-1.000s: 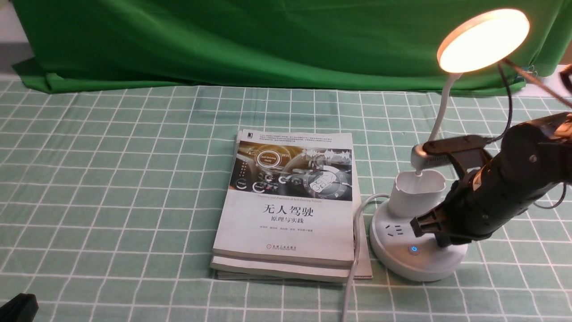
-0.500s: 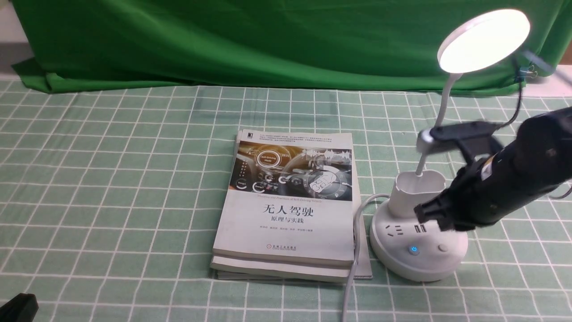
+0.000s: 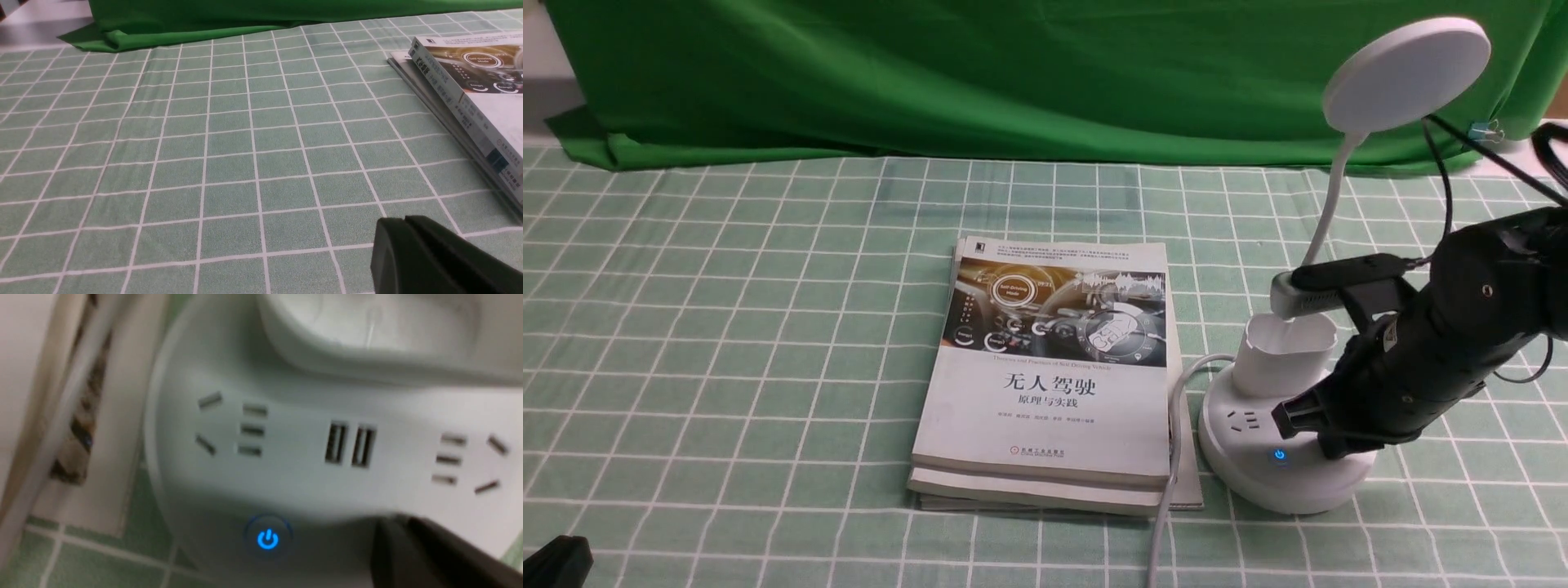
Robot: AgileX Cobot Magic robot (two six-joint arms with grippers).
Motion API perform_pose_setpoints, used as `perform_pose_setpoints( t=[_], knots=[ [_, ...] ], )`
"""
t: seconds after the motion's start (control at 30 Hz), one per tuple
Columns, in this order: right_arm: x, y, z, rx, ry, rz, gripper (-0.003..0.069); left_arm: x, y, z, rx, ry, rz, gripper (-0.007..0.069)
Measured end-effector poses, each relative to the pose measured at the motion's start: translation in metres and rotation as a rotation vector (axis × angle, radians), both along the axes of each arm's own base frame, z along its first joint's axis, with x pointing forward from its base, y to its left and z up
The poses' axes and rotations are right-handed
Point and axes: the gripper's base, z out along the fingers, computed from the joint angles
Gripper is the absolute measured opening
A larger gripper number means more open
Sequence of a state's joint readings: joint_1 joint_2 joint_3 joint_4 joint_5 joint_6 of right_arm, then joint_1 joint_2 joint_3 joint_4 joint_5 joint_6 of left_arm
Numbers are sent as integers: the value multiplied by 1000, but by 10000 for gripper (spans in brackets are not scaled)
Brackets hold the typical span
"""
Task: Turn off the desk lamp on the blue coffee tablecloth by hand.
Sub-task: 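Press the power button on the lamp base to turn the lamp off with the right gripper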
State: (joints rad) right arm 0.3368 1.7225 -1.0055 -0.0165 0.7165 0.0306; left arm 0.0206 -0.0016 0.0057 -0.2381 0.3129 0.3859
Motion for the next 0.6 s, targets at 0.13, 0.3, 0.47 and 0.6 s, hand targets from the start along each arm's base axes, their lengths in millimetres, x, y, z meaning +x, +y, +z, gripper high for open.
perform_pose_setpoints(
  t=[0.13, 0.3, 0.47, 0.6],
  knots=[
    [0, 0, 2, 2, -7, 0, 41, 0, 0, 0, 0, 0, 0, 0],
    [-4, -1, 17, 19, -54, 0, 41, 0, 0, 0, 0, 0, 0, 0],
    [-7, -2, 31, 35, -99, 0, 41, 0, 0, 0, 0, 0, 0, 0],
    [-7, -2, 30, 35, -97, 0, 41, 0, 0, 0, 0, 0, 0, 0]
  ],
)
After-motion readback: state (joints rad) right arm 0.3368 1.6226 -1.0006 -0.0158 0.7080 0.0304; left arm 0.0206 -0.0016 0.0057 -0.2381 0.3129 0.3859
